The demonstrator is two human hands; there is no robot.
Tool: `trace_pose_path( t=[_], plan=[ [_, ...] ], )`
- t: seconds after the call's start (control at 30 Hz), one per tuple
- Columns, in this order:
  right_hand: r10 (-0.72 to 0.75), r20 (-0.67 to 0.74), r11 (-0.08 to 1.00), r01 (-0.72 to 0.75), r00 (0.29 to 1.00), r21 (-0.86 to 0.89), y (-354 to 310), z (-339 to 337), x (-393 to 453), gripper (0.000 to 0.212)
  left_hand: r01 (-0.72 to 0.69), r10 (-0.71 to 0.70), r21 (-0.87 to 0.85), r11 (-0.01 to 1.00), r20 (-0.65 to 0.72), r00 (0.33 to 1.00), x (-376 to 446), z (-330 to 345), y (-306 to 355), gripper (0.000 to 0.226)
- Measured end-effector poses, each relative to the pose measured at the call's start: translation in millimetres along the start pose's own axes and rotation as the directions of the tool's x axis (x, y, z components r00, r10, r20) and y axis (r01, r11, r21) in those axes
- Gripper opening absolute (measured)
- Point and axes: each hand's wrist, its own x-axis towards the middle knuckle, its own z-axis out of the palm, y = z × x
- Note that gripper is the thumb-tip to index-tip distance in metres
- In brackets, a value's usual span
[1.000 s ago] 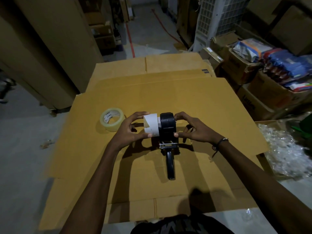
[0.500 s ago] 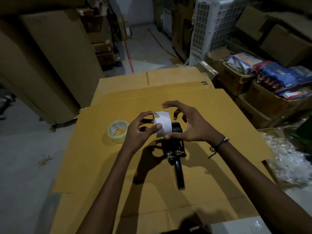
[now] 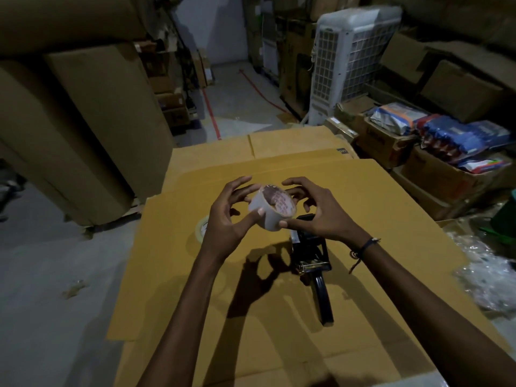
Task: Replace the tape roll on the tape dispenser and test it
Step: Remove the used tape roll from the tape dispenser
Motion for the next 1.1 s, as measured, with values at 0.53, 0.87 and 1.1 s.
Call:
trace_pose_path(
  t=[0.53, 0.87, 1.1],
  plan=[
    [-0.128, -0.210, 0.985, 0.099, 0.969, -0.140, 11, -48, 9, 0.082, 0.066, -0.037, 0.147, 0.987, -0.191, 0.981, 14, 57, 26, 0.026],
    [-0.300, 0.039, 0.908, 0.298, 0.953, -0.295, 23, -63, 31, 0.092, 0.182, -0.146, 0.077, 0.980, -0.337, 0.930, 4, 84, 28, 0.029],
    [-0.267, 0.076, 0.950, 0.275, 0.961, -0.149, 21, -23, 50, 0.092, 0.226, -0.151, 0.146, 0.963, -0.405, 0.902, -8, 59, 13, 0.031]
  ],
)
